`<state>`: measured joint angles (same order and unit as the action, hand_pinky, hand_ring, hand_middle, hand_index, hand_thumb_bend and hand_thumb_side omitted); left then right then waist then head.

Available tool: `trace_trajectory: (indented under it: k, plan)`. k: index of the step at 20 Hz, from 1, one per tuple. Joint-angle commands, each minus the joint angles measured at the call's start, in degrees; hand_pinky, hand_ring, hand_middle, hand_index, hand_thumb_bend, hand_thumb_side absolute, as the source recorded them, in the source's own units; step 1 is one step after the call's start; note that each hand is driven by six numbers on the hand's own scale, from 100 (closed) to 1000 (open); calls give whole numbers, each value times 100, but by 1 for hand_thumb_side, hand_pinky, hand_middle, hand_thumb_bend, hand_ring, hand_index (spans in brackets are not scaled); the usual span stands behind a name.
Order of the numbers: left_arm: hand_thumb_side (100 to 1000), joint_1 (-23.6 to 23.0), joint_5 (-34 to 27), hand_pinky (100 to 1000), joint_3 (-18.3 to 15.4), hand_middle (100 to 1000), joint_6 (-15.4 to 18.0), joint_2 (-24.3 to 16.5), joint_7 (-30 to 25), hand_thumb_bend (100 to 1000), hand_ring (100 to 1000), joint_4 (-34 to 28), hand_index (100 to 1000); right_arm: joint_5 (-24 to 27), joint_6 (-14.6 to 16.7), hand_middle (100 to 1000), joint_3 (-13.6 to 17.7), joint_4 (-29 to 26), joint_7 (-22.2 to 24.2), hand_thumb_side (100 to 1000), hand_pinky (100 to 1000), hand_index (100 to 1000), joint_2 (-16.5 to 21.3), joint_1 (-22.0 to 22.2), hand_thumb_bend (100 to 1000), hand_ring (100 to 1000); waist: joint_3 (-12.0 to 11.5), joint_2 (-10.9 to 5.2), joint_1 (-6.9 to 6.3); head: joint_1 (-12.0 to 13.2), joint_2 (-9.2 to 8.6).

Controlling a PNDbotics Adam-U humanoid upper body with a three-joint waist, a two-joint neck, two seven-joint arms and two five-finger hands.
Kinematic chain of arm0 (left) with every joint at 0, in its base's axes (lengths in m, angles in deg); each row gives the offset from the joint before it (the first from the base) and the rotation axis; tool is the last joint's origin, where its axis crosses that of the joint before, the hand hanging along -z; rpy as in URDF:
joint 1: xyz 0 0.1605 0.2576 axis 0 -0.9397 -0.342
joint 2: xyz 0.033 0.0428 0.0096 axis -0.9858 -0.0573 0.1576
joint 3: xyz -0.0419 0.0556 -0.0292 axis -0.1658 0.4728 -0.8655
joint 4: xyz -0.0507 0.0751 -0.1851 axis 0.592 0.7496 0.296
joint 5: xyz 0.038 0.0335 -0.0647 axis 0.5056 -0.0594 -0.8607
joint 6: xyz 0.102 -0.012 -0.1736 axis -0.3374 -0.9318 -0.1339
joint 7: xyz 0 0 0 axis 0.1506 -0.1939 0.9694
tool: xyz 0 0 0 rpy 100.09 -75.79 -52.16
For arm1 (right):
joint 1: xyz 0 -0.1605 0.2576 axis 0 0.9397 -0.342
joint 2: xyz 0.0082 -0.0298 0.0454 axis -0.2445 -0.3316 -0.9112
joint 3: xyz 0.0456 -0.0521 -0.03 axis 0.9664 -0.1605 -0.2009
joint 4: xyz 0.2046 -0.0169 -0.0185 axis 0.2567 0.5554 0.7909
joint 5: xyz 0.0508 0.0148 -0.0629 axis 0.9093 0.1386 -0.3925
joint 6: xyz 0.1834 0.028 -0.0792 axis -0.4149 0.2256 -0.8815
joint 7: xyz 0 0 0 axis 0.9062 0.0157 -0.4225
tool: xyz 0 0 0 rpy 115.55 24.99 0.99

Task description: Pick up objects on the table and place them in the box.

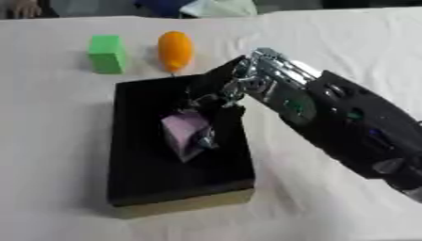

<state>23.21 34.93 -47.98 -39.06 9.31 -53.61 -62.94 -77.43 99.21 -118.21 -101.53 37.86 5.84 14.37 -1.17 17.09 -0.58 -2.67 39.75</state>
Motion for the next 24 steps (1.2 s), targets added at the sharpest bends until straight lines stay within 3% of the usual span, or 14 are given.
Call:
trace_trajectory:
  k: [1,2,4,7,8,9,10,11,12,16,17,18,19,24]
  plan:
    - [991,51,30,769,-8,860,-9,-107,-29,157,807,-92,893,55,108,798,123,-138,202,758,871,990,55,-103,100,800,0,-133,-9,-6,-29]
    - [991,51,35,770,-9,860,-11,-109,-34,156,807,-92,893,57,100,821,105,-143,202,616,886,1000,56,-100,100,822,1,-134,-8,-8,-30]
    - [990,53,45,770,-10,860,-21,-114,-45,156,807,-92,893,115,138,833,45,-124,202,607,899,1000,48,-84,100,832,1,-136,-6,-7,-26]
    - [989,47,53,769,-10,861,-27,-118,-57,154,807,-92,893,156,124,828,80,-132,202,858,898,1000,57,-94,228,832,12,-139,-3,-3,-21]
    - [988,45,59,769,-8,861,-30,-118,-68,152,807,-92,893,127,101,825,112,-150,202,1000,897,1000,61,-96,394,831,14,-140,-4,3,-20]
    - [988,43,67,769,-8,861,-31,-119,-80,152,807,-92,893,106,66,822,149,-170,202,1000,895,1000,62,-100,463,827,16,-142,-4,6,-20]
    - [988,40,74,769,-10,861,-33,-119,-88,151,807,-92,893,86,28,821,177,-192,202,1000,895,1000,63,-106,477,828,18,-144,-3,5,-21]
    - [986,37,81,769,-13,861,-37,-118,-94,150,807,-92,893,53,2,825,183,-214,202,1000,897,1000,63,-113,363,833,19,-144,-1,4,-22]
    - [986,36,90,769,-12,861,-40,-119,-103,149,807,-92,893,33,10,829,150,-220,202,733,900,1000,61,-108,137,835,17,-143,0,2,-20]
    - [988,29,119,769,-13,861,-62,-120,-132,147,807,-92,891,137,75,820,34,-149,202,435,897,1000,37,-85,100,819,11,-137,5,-2,-11]
    - [989,26,124,769,-14,862,-68,-120,-139,147,807,-92,892,162,64,820,40,-137,202,532,898,1000,35,-84,100,818,10,-136,7,-2,-9]
    - [990,25,128,769,-15,862,-72,-121,-144,148,807,-92,892,191,44,822,56,-133,202,801,897,1000,34,-86,120,818,10,-135,8,-1,-8]
    - [990,25,131,769,-18,862,-76,-122,-146,148,807,-92,892,209,-1,824,109,-145,202,1000,897,1000,37,-99,300,821,13,-136,10,5,-7]
    - [991,20,144,769,-22,862,-83,-121,-167,149,806,-92,892,143,-146,815,280,-278,202,966,894,1000,94,-152,191,823,14,-146,17,22,-5]
